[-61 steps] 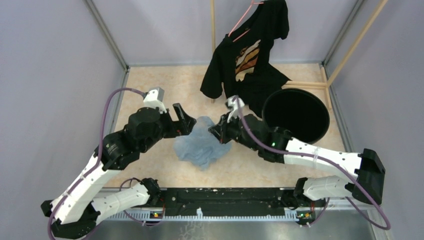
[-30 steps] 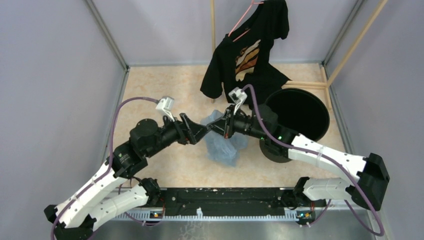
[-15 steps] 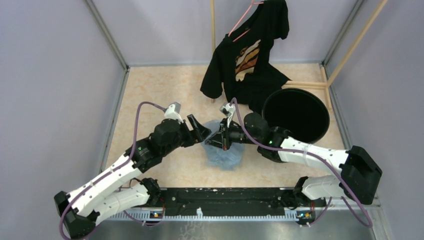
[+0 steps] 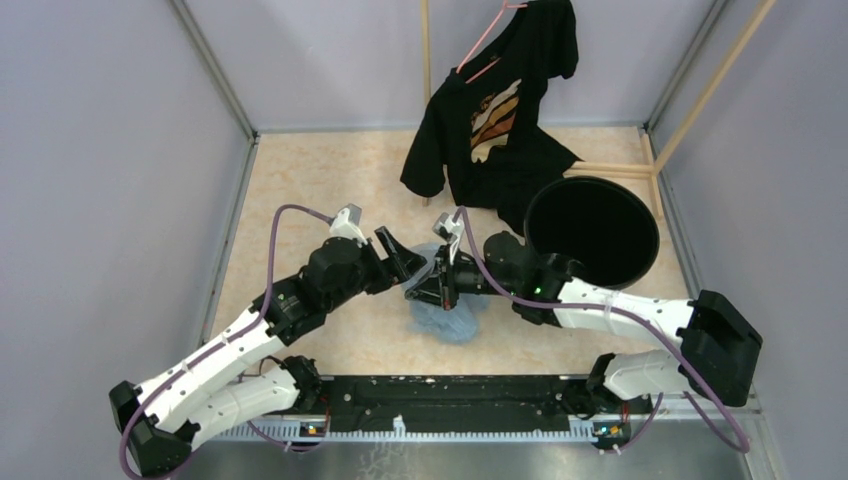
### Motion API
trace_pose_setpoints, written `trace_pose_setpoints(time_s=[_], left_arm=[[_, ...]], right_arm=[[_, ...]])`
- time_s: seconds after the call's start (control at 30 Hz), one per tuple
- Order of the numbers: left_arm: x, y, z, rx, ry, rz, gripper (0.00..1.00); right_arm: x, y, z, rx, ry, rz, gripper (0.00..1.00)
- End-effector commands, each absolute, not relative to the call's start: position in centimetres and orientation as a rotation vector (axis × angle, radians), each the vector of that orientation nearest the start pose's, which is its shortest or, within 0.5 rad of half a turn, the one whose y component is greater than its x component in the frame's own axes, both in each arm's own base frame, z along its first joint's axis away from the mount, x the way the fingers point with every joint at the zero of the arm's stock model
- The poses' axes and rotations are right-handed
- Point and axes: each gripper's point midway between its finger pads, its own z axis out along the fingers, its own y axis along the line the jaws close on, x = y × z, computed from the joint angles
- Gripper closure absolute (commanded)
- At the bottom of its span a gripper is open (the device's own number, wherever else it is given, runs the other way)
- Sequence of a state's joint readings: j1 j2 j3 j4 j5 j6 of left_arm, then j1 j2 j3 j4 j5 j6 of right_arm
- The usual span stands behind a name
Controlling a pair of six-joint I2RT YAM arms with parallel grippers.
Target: Put the trash bags into the trash bin
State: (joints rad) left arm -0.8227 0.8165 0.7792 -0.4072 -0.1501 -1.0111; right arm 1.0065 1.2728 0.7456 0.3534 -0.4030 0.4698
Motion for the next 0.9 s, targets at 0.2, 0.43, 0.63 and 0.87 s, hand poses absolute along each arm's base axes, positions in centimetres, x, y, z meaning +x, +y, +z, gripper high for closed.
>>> trace_pose_setpoints(time_s=[0.2,0.43,0.63,0.87], left_arm=[[20.1,-24.1,22.6,-0.281,2.126,-1.048,0.45],[20.9,-20.9,22.5,-0.234,2.097,-0.83,1.0],[21.3,-13.3,20.3,-0.344,2.066,-0.428,1.0],[19.9,-8.1,19.8,-0.546,2.002,-0.288,1.0]], right_arm=[[14.0,39.7,23.5,-0.857,1.7,1.358,0.96],[14.6,38.8,22.3,-0.838,1.784,1.273,0.5],[15.4,35.1,22.2,-0.795,1.851,1.086,0.28],[18.0,29.4,21.4,-0.568,1.888,0.863,0.07]])
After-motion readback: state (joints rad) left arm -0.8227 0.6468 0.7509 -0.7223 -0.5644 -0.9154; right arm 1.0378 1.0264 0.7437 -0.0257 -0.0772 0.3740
